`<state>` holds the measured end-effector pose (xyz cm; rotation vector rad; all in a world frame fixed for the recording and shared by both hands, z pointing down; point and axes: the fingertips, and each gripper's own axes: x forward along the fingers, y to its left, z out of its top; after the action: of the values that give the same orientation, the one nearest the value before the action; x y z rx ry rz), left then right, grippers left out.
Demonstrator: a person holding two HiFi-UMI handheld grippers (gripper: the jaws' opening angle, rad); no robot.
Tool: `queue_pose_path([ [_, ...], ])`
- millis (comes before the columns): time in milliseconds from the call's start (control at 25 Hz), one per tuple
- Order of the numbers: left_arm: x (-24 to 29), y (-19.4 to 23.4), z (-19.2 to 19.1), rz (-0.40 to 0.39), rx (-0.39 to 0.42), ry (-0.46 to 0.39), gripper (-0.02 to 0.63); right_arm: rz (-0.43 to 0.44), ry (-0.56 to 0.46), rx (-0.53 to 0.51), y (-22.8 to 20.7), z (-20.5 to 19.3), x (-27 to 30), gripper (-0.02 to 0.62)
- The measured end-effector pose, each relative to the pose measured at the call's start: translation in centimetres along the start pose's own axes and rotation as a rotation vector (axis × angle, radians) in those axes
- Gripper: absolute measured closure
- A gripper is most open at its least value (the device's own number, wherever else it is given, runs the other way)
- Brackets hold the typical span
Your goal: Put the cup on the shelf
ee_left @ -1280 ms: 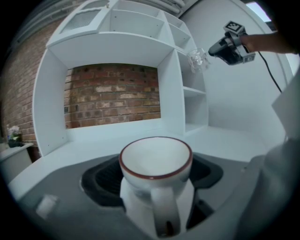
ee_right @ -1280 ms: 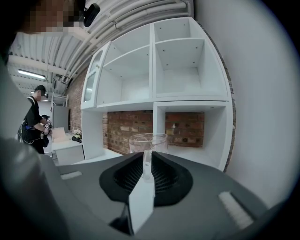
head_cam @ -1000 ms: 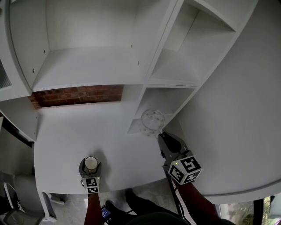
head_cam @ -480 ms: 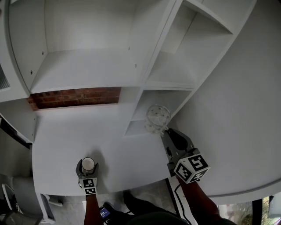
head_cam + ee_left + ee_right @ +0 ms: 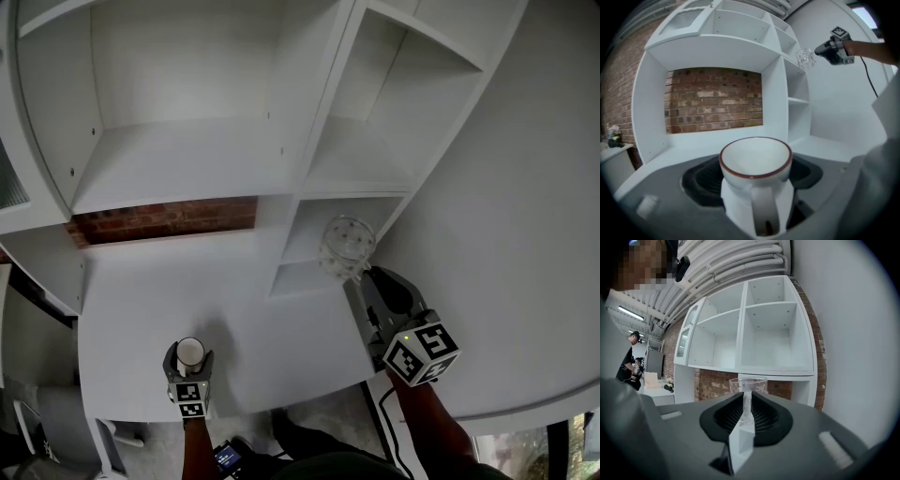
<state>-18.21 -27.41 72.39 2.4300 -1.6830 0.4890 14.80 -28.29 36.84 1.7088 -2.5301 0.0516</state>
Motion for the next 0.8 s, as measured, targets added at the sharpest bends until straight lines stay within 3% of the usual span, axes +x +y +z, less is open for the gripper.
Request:
queue_pose_path([
  [800,-2.5,1.3,7.3,0.014,0.047,-0.040,0.215,-0.010,-0.124,-0.033,-2.2,7.7,-1.0,0.538],
])
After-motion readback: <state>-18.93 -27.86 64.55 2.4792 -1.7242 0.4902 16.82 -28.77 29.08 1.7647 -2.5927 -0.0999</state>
